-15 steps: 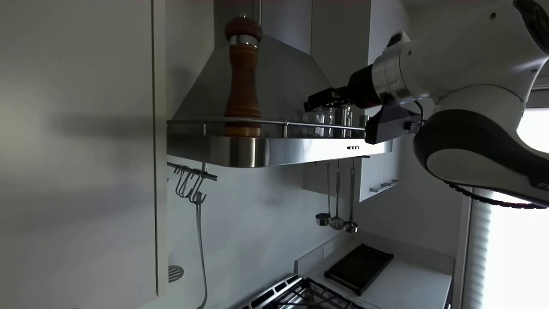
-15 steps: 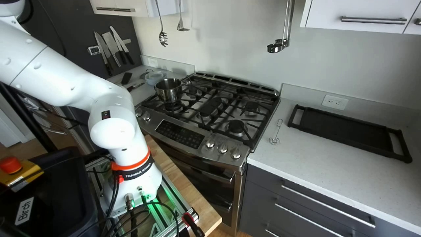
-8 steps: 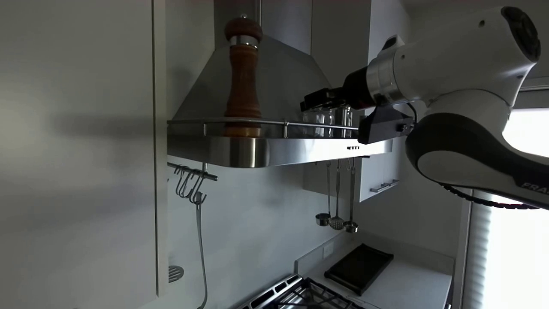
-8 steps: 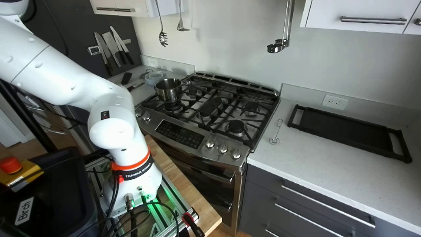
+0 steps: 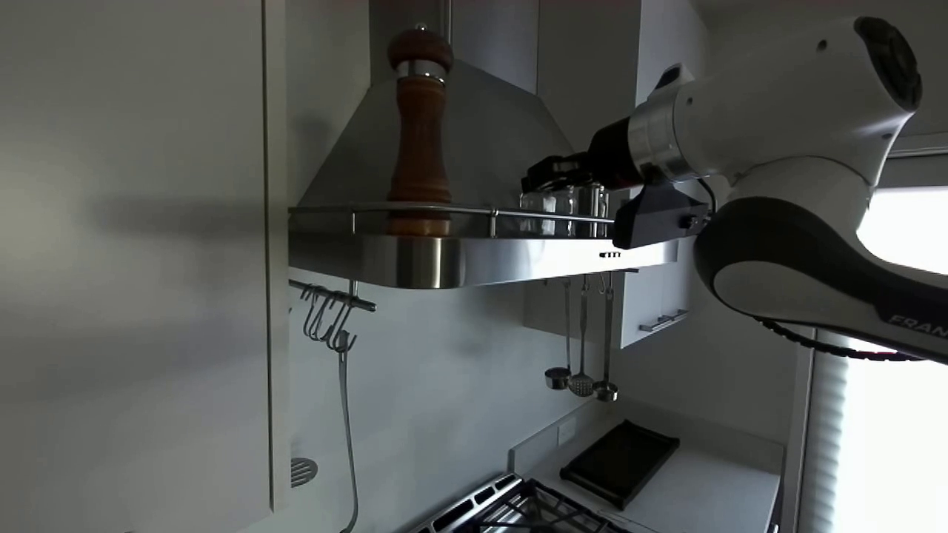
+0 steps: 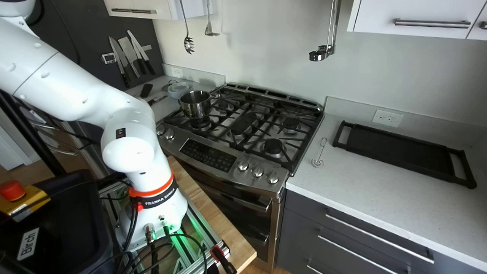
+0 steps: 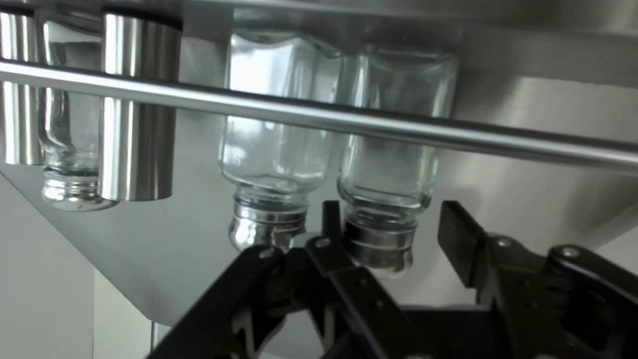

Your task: Remove the container on the left side of the rack at the top and move it to the right

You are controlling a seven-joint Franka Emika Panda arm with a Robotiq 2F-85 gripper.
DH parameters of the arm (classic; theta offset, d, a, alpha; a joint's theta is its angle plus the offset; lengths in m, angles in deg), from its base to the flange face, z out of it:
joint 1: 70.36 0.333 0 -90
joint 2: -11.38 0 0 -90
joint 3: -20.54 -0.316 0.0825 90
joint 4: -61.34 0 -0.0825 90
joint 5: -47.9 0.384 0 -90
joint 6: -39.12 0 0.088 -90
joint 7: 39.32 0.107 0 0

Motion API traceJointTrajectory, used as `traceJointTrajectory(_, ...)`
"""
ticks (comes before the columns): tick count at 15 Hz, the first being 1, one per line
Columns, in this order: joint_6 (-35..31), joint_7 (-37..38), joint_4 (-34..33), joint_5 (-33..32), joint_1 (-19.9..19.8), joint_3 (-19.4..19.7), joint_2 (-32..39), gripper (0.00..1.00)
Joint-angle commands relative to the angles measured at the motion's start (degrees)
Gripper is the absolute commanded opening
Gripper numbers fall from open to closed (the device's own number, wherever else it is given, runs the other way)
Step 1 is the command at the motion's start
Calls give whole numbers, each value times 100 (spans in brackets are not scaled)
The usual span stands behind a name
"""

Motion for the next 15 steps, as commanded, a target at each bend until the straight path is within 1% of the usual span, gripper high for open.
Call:
traceJointTrajectory(1, -121, 159, -69, -79, -105, -85, 71, 81)
traceJointTrajectory(3, -166, 187, -69, -87, -137, -103, 79, 95)
traceJointTrajectory(4, -193, 195, -69, -89, -148, -111, 86, 96)
traceJointTrajectory(5, -232, 206, -69, -94, -166, -123, 90, 69)
traceJointTrajectory(6, -266, 210, -67, -94, -174, -130, 95, 65)
traceJointTrajectory(7, -294, 215, -67, -95, -182, -137, 100, 64)
traceJointTrajectory(8, -324, 219, -65, -97, -195, -142, 102, 59)
traceJointTrajectory(10, -382, 221, -60, -93, -219, -147, 99, 41)
traceJointTrajectory(13, -452, 226, -53, -83, -256, -157, 93, 19)
traceJointTrajectory(14, -455, 226, -49, -82, -261, -159, 94, 16)
traceJointTrajectory(15, -457, 229, -43, -80, -263, -163, 96, 16)
